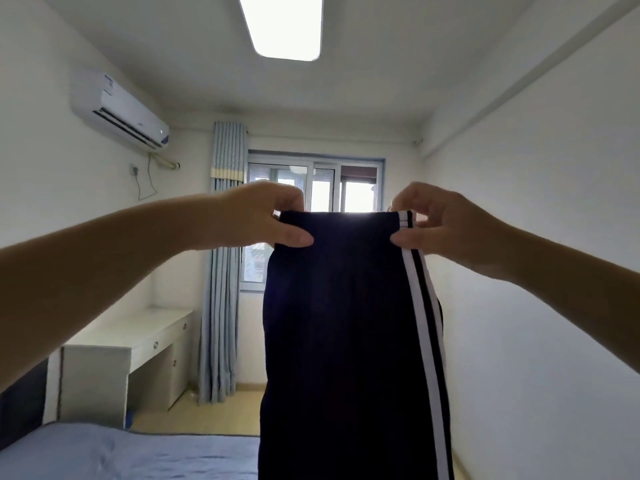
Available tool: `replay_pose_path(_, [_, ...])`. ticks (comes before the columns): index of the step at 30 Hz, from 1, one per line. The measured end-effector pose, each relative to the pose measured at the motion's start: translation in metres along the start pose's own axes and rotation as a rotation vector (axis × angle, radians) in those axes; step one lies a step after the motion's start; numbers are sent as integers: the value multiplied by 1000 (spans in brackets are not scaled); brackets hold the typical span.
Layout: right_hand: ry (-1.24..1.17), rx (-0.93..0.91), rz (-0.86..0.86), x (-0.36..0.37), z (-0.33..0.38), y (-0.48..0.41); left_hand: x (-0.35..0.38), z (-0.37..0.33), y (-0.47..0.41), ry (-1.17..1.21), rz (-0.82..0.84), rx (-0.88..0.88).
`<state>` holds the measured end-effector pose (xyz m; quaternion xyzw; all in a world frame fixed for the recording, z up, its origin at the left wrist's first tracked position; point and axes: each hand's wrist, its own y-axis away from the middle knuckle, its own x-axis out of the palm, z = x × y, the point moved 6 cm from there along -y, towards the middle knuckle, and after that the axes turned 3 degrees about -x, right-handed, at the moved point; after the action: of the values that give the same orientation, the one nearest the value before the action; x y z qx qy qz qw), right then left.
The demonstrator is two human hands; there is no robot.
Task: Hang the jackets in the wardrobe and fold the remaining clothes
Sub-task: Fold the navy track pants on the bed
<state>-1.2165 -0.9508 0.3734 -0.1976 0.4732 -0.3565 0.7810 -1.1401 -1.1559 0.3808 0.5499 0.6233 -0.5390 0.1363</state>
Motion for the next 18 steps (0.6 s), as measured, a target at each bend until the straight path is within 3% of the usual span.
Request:
replay_pose_path(4, [-157, 263, 144, -6, 1, -3, 3, -1, -17, 225, 123, -124])
replay_pose_path(8, [-198, 435, 237, -19, -10, -17, 7, -1, -39, 248, 283, -194])
replay_pose_path(12, [-5, 593, 228, -5, -95, -36, 47, 55, -84, -26, 312, -284])
replay_pose_path(15, [198, 696, 185, 43, -195, -35, 124, 123, -109, -278, 338, -399])
replay_pose_path(18, [435, 610, 123, 77, -251, -48, 161, 169, -125, -473, 234, -369])
